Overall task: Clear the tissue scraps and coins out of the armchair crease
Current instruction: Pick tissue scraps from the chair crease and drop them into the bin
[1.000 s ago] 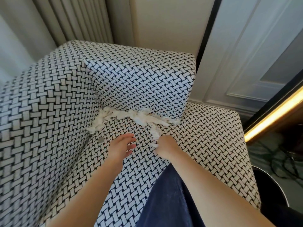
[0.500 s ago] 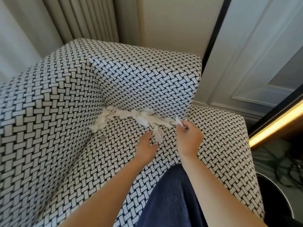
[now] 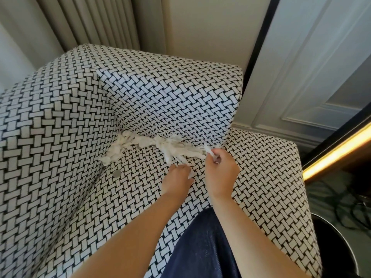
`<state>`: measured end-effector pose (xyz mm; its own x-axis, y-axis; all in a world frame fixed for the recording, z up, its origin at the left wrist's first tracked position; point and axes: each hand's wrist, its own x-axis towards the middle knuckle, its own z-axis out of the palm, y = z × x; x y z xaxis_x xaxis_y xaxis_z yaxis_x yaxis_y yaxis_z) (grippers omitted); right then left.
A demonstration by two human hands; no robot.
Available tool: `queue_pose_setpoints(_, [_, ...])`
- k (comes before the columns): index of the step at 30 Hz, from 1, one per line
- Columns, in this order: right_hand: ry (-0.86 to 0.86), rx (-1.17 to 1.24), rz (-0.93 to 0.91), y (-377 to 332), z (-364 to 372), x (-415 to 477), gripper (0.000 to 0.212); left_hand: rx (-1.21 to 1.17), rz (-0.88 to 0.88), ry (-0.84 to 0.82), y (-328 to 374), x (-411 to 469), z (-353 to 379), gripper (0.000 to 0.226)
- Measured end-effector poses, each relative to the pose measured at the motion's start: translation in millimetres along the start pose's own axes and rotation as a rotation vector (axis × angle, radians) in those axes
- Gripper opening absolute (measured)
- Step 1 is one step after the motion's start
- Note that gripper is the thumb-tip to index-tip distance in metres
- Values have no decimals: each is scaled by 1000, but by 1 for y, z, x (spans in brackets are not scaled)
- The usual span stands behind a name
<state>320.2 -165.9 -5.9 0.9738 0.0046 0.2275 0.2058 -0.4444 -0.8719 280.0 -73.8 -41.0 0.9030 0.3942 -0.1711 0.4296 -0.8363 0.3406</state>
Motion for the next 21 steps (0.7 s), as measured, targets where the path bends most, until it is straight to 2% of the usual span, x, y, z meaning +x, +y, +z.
queue_pose_setpoints(2, [-6,6,4,0,0,0,10,10,13,57,0,-4,-1,22])
queue_pose_setpoints(9, [-20,18,-6,-2,-4,-3,9,-39,-113,122,-9,-20,-11,37])
queue_pose_setpoints(21, [-87,20,-176,-22,-18,-14,9,-770,-251,182,-22,-63,-45,24])
